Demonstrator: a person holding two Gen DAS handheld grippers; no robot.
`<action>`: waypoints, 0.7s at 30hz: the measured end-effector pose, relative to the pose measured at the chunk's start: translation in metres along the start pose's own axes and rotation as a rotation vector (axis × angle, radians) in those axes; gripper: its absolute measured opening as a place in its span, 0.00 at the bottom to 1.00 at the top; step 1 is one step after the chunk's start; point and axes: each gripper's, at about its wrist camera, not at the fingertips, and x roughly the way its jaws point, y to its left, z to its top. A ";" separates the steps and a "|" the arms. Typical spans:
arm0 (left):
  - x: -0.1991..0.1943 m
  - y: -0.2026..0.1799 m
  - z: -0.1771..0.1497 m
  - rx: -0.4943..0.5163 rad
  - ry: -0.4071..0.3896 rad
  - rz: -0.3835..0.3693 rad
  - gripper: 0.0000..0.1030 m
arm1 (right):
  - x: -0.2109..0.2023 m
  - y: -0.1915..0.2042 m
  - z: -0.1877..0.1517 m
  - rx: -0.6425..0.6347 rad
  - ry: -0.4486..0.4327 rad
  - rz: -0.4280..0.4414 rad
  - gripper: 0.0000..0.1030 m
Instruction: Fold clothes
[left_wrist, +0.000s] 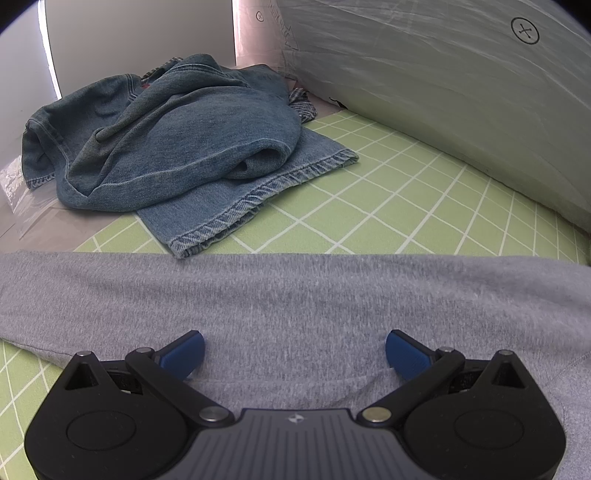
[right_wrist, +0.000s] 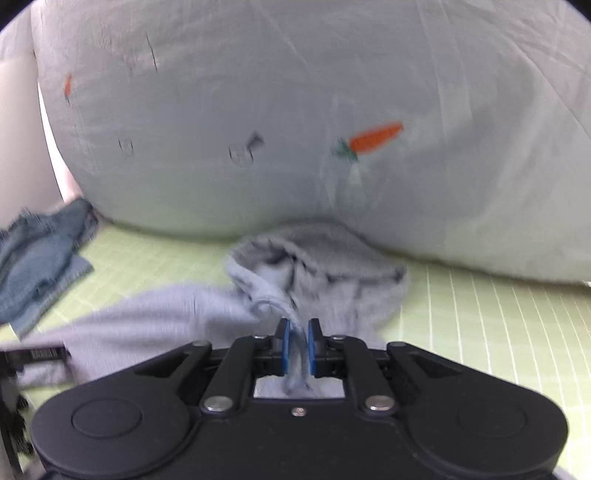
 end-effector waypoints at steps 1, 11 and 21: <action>0.000 0.000 0.000 0.000 0.001 0.000 1.00 | -0.002 0.000 -0.004 0.003 0.019 -0.007 0.09; 0.001 0.000 0.000 -0.001 -0.002 0.000 1.00 | 0.006 0.000 0.003 -0.031 0.000 -0.013 0.33; 0.000 0.000 -0.001 -0.001 -0.004 -0.002 1.00 | 0.038 0.010 0.017 0.016 0.016 0.010 0.03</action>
